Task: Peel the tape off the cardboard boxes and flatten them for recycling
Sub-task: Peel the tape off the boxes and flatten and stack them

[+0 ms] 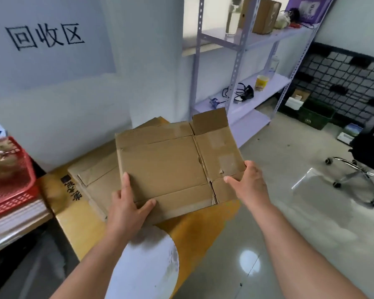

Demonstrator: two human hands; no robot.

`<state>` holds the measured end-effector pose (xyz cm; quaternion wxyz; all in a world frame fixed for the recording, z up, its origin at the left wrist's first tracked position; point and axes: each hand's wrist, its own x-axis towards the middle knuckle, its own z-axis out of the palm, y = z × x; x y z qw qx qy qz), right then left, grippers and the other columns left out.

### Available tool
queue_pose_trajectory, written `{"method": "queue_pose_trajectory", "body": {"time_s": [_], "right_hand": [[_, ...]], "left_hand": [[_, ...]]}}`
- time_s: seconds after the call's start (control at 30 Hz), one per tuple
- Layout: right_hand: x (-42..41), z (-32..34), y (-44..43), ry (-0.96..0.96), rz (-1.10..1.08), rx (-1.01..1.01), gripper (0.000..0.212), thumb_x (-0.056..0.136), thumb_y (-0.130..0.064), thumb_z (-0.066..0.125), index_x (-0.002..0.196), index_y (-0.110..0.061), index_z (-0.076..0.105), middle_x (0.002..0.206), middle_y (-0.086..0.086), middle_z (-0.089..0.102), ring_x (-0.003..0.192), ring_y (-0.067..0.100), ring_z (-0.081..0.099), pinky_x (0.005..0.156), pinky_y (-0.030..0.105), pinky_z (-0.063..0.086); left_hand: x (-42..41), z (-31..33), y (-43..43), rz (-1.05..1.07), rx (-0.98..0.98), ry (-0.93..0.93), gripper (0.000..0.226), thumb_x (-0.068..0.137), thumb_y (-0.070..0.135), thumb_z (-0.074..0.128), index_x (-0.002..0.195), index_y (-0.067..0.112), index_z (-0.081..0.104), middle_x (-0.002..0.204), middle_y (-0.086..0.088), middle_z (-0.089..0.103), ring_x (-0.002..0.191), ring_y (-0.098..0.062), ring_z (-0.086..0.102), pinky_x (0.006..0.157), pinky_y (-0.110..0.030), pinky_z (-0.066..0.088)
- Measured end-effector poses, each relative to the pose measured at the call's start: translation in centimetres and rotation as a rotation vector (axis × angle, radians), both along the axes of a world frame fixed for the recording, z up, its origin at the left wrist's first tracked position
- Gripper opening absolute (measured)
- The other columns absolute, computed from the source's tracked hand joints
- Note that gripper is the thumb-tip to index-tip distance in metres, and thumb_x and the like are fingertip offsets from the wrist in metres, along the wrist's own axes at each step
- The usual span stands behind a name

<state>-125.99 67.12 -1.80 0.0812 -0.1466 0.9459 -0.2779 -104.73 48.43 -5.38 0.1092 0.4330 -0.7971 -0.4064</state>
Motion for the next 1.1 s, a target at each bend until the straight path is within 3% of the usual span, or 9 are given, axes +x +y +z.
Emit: {"method": "queue_pose_trajectory", "body": {"time_s": [0.23,0.4,0.73,0.87,0.97,1.03,1.1], "right_hand": [[-5.3,-0.7,-10.9,0.022,0.374,0.029,0.077,0.082,-0.044,0.069,0.139,-0.007,0.031,0.134,0.015,0.043,0.122,0.032,0.047,0.097,0.04,0.042],[-7.9,-2.2,-15.6,0.009,0.606,0.105,0.082,0.083,-0.049,0.065,0.141,-0.005,0.029,0.138,0.017,0.042,0.126,0.033,0.043,0.097,0.043,0.042],[-11.3,-6.8,-15.2,0.045,0.779,0.328,0.078,0.084,-0.061,0.056,0.138,-0.008,0.034,0.132,0.013,0.047,0.119,0.03,0.049,0.091,0.039,0.045],[-11.1,-6.8,-15.6,0.189,0.802,0.415,0.076,0.085,-0.06,0.054,0.139,-0.01,0.034,0.141,0.015,0.037,0.129,0.032,0.037,0.104,0.042,0.037],[-9.7,-6.3,-17.1,0.267,1.013,0.305,0.077,0.089,-0.048,0.054,0.149,-0.02,0.015,0.158,0.01,0.006,0.145,0.033,0.012,0.116,0.045,0.018],[-8.0,-6.6,-18.3,0.272,1.181,0.29,0.075,0.093,-0.055,0.04,0.152,-0.029,0.001,0.159,0.003,-0.013,0.147,0.028,-0.006,0.118,0.046,0.002],[-6.4,-7.5,-19.2,0.271,1.283,0.328,0.069,0.095,-0.061,0.025,0.15,-0.036,-0.008,0.157,0.0,-0.023,0.145,0.026,-0.019,0.118,0.049,-0.006]], "left_hand": [[-0.2,0.4,-2.6,0.343,-0.011,-0.068,0.101,0.085,0.046,0.067,0.154,0.032,-0.006,0.15,-0.013,0.024,0.131,-0.031,0.04,0.102,-0.042,0.039],[-1.1,-0.1,-2.3,0.574,0.028,-0.149,0.099,0.085,0.044,0.066,0.154,0.032,-0.003,0.142,-0.014,0.03,0.122,-0.032,0.048,0.098,-0.04,0.042],[-4.9,-3.7,1.1,0.667,0.111,-0.383,0.093,0.087,0.053,0.057,0.153,0.032,-0.006,0.141,-0.01,0.023,0.121,-0.031,0.045,0.097,-0.041,0.045],[-5.2,-4.4,0.5,0.64,-0.006,-0.569,0.089,0.087,0.056,0.053,0.153,0.031,0.0,0.156,-0.012,0.006,0.142,-0.032,0.018,0.113,-0.045,0.023],[-6.2,-4.8,-0.1,0.571,-0.093,-0.641,0.077,0.094,0.051,0.043,0.153,0.033,-0.002,0.159,-0.009,-0.019,0.148,-0.031,-0.009,0.118,-0.047,0.004],[-7.4,-5.4,-0.4,0.471,-0.178,-0.618,0.068,0.099,0.047,0.031,0.153,0.035,-0.008,0.158,-0.008,-0.027,0.145,-0.028,-0.024,0.119,-0.047,-0.007],[-8.3,-5.9,-0.7,0.39,-0.218,-0.598,0.065,0.092,0.064,0.005,0.148,0.039,-0.017,0.154,-0.004,-0.033,0.141,-0.024,-0.032,0.117,-0.046,-0.016]]}}
